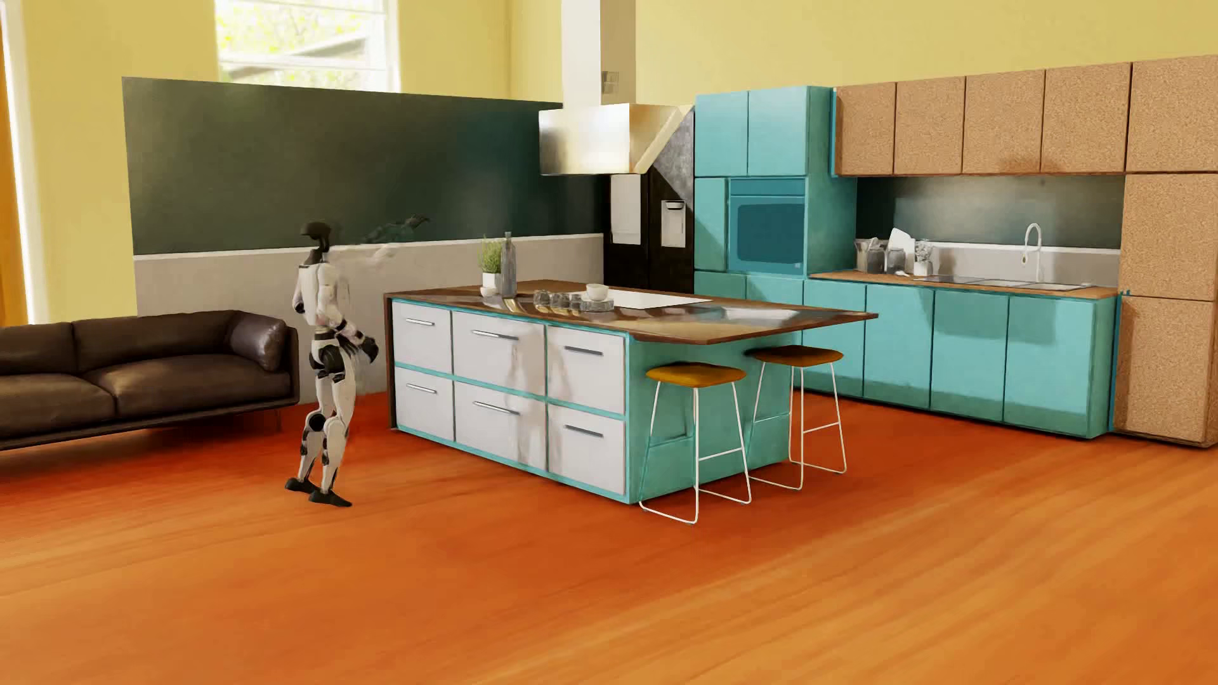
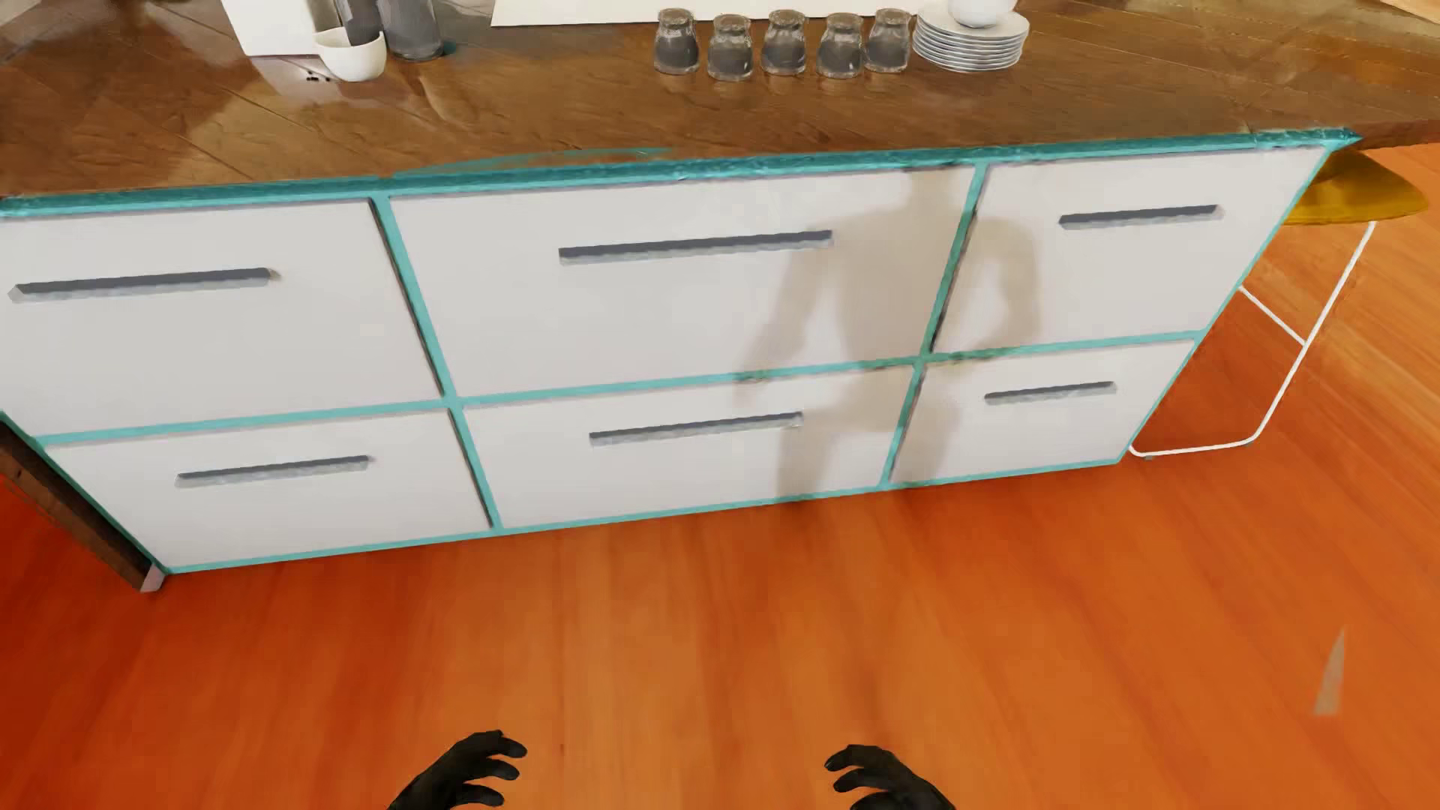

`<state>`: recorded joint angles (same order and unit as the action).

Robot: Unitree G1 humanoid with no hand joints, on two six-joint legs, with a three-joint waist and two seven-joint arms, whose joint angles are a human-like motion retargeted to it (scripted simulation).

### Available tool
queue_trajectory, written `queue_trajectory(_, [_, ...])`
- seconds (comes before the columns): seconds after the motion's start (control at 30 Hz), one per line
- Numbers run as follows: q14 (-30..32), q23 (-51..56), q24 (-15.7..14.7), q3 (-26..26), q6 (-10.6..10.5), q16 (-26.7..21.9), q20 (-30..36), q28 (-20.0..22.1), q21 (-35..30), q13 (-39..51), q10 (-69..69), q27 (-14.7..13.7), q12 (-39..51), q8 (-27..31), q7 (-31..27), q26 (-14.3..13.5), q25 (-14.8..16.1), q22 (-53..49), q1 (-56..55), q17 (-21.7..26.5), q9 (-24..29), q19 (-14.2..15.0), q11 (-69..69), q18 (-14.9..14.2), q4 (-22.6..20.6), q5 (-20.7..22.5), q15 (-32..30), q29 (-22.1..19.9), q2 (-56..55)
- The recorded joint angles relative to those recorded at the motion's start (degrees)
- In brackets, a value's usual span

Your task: Reach up

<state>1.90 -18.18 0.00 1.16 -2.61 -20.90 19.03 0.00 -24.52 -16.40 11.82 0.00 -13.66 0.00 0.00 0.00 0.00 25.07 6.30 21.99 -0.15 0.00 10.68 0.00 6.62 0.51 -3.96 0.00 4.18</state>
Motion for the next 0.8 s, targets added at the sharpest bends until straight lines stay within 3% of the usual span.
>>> queue_trajectory(0.03, [-0.17, -0.31, 0.00, 0.73, -0.27, 0.17, -1.11, 0.00, -0.22, 0.06, -0.45, 0.00, -0.27, 0.00, 0.00, 0.00, 0.00, 0.20, 0.61, -0.05, -0.44, 0.00, 0.13, 0.00, 0.52, 0.36, 0.82, 0.00, -0.27])
queue_trajectory(0.07, [-0.18, -0.57, 0.00, 0.94, -0.13, -0.30, 3.62, 0.00, 0.30, -0.32, -0.49, 0.00, 0.30, 0.00, 0.00, 0.00, 0.00, 0.15, 0.63, -0.19, -0.62, 0.00, 0.84, 0.00, 0.55, 0.46, 1.55, 0.00, -0.55])
queue_trajectory(0.33, [-0.11, -1.34, 0.00, 0.89, -0.04, -0.56, 3.71, 0.00, 1.10, 0.98, -0.47, 0.00, 1.03, 0.00, 0.00, 0.00, 0.00, -0.41, 0.83, -0.60, -0.44, 0.00, 0.65, 0.00, 0.57, 0.39, 1.47, 0.00, -0.31])
queue_trajectory(0.53, [0.37, -0.10, 0.00, 1.42, -0.75, -2.62, 7.46, 0.00, 1.61, 8.26, -0.60, 0.00, 7.72, 0.00, 0.00, 0.00, 0.00, -2.13, 0.93, 0.96, -0.58, 0.00, 0.87, 0.00, 0.77, 0.49, 1.63, 0.00, -0.46])
queue_trajectory(0.67, [0.74, 3.65, 0.00, 1.92, -1.29, -7.27, 10.52, 0.00, 3.63, 20.18, -0.54, 0.00, 20.67, 0.00, 0.00, 0.00, 0.00, -6.33, 0.51, 5.83, -0.79, 0.00, 0.35, 0.00, 0.49, 0.27, 0.70, 0.00, -0.71])
queue_trajectory(0.8, [1.04, 4.02, 0.00, 3.20, -1.54, -13.85, 10.55, 0.00, 6.34, 40.38, -0.67, 0.00, 42.59, 0.00, 0.00, 0.00, 0.00, -8.93, 1.10, 12.79, -0.65, 0.00, 0.54, 0.00, 0.40, 0.39, 0.62, 0.00, -0.44])
